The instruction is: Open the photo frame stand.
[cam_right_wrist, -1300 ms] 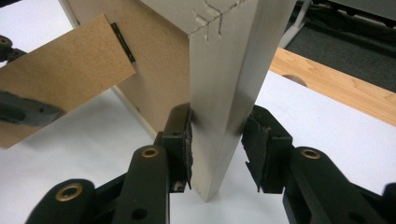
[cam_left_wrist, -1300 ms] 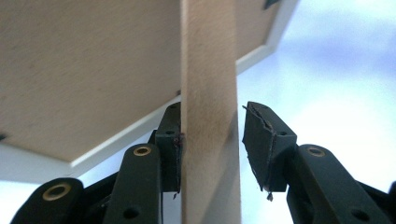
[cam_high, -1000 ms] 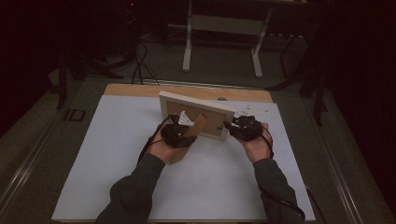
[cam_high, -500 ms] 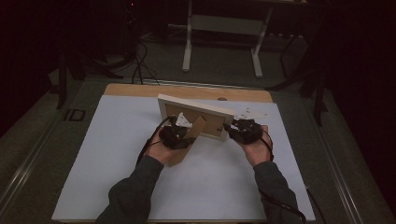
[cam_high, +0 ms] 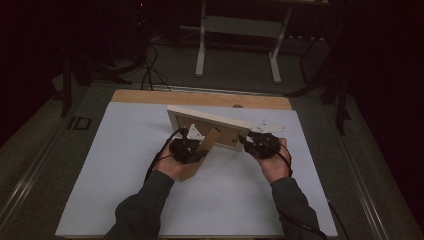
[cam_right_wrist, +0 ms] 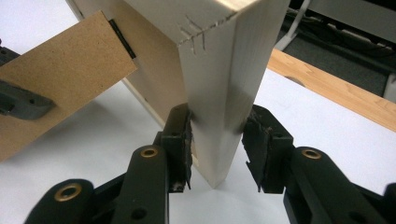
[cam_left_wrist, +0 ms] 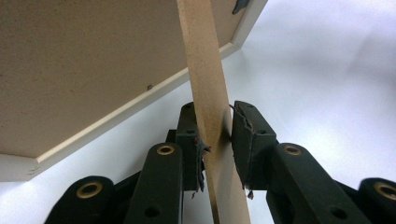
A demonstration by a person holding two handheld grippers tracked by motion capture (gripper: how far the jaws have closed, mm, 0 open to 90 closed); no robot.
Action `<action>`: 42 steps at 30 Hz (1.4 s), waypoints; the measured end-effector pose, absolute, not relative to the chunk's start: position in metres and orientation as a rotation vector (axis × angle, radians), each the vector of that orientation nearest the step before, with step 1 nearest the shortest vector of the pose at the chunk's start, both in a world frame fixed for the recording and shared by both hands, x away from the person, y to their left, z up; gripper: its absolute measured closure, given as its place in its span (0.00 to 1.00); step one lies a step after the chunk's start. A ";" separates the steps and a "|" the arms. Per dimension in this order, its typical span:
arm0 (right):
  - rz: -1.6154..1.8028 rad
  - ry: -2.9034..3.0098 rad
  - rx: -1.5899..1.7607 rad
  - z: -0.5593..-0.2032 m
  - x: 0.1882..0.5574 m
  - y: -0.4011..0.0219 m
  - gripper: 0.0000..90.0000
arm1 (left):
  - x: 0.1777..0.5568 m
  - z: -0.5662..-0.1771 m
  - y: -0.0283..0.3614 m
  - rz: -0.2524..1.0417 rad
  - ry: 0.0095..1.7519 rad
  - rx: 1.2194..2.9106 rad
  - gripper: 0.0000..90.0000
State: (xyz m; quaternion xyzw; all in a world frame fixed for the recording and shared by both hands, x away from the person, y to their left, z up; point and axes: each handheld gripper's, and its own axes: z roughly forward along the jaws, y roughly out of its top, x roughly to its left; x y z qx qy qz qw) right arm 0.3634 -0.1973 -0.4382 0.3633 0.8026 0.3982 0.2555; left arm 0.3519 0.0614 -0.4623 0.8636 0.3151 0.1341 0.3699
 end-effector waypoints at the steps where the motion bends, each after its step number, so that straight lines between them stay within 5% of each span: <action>1: 1.078 2.179 0.979 -0.439 0.362 -0.197 0.69 | 0.351 -0.463 0.061 0.347 0.808 2.215 0.82; 28: 1.045 2.154 0.906 -0.449 0.340 -0.192 0.69 | 0.337 -0.476 0.064 0.349 0.798 2.230 0.84; 42: 1.130 2.177 0.953 -0.452 0.344 -0.198 0.64 | 0.331 -0.473 0.069 0.347 0.777 2.210 0.74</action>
